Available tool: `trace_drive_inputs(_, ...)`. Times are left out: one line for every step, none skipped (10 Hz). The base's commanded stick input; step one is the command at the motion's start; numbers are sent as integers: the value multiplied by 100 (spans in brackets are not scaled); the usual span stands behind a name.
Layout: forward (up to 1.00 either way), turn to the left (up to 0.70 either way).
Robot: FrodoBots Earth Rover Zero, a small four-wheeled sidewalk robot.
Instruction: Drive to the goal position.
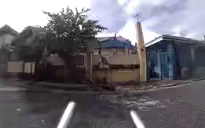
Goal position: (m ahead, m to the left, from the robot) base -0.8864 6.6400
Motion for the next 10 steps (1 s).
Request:
trace_drive_inputs(0, 85)
trace_drive_inputs(0, 85)
trace_drive_inputs(0, 85)
trace_drive_inputs(0, 85)
trace_drive_inputs(0, 85)
trace_drive_inputs(0, 85)
trace_drive_inputs(0, 85)
trace_drive_inputs(0, 85)
trace_drive_inputs(0, 52)
trace_drive_inputs(5, 0)
